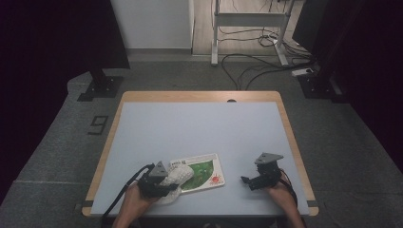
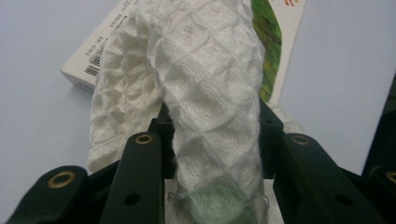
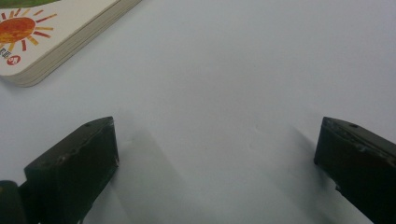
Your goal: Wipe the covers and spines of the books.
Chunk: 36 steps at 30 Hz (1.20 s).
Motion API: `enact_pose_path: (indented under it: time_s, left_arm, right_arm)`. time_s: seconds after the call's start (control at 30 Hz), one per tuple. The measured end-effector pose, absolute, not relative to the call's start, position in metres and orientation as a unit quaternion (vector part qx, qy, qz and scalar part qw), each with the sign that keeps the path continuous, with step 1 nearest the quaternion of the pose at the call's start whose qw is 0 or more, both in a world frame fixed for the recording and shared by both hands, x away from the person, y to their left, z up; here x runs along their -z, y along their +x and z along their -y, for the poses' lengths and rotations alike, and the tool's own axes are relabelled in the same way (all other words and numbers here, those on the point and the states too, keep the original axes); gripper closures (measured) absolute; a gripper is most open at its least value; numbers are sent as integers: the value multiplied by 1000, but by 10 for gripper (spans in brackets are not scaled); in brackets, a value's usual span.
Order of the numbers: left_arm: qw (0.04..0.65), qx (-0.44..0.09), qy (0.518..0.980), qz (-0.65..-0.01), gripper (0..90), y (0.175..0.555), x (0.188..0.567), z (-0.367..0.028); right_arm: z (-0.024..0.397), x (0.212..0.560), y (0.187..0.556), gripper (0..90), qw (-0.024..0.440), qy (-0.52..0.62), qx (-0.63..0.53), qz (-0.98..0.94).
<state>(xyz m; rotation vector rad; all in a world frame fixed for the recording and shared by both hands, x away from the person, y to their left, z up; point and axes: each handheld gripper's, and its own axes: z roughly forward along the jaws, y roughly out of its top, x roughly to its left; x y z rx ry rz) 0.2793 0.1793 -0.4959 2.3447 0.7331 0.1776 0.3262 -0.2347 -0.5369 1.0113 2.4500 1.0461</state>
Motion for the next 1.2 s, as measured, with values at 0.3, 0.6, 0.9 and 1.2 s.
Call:
enact_pose_path:
  time_s: [0.3,0.6,0.9,1.2]
  left_arm:
    - [334,-75,897,-280,634,277,497,-175]
    - [332,-82,899,-272,633,280,497,-161]
    - [331,-70,905,-257,633,289,497,-136]
    - [328,-63,911,-243,634,299,497,-111]
  right_arm:
    - [235,537,326,0,146,351,-363,-851]
    - [235,537,326,0,146,352,-363,-851]
    - [235,537,326,0,146,352,-363,-851]
    - [235,537,326,0,146,352,-363,-851]
